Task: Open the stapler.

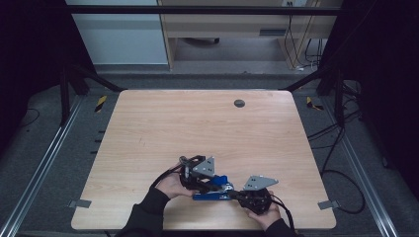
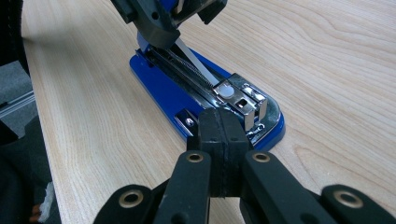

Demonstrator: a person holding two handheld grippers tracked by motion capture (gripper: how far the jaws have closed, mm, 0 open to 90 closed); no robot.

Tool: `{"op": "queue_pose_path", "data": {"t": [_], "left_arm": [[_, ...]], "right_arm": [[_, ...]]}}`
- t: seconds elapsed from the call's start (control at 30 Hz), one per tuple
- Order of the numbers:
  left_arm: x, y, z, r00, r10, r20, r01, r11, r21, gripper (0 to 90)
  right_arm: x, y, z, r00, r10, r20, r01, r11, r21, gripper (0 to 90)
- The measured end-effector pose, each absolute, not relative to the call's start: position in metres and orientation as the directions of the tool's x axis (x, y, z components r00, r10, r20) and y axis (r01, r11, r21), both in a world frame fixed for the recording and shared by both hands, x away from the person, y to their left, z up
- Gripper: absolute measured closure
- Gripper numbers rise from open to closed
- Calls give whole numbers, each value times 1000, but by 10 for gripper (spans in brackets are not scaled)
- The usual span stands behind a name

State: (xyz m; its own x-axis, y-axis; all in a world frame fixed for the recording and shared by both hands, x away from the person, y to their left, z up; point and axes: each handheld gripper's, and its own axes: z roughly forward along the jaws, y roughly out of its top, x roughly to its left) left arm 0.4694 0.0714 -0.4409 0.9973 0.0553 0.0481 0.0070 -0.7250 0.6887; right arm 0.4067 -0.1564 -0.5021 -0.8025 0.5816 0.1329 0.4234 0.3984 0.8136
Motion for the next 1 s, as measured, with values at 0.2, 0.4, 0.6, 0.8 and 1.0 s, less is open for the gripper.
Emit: {"op": "queue_pose_path", "data": {"t": [0.2,0.4,0.6,0.8,1.0], "left_arm": [[469,77,-441,997,56,45,7,-700,714,660],[468,79,-442,997,59,43,9,-689,725,661],[467,82,-441,997,58,48,5,-684,729,661],[468,82,-441,997,58,45,7,-685,729,661],[468,82,-441,997,58,48,5,-686,728,661]], "right_arm": [[407,-156,-502,-803,581,133,423,399,814,900],[407,-156,-502,-803,581,132,422,399,814,900],[407,-156,-502,-803,581,131,421,399,815,900],[407,-156,-502,-801,584,135,427,399,812,900],[406,-158,-496,-809,574,126,410,397,821,900]]}}
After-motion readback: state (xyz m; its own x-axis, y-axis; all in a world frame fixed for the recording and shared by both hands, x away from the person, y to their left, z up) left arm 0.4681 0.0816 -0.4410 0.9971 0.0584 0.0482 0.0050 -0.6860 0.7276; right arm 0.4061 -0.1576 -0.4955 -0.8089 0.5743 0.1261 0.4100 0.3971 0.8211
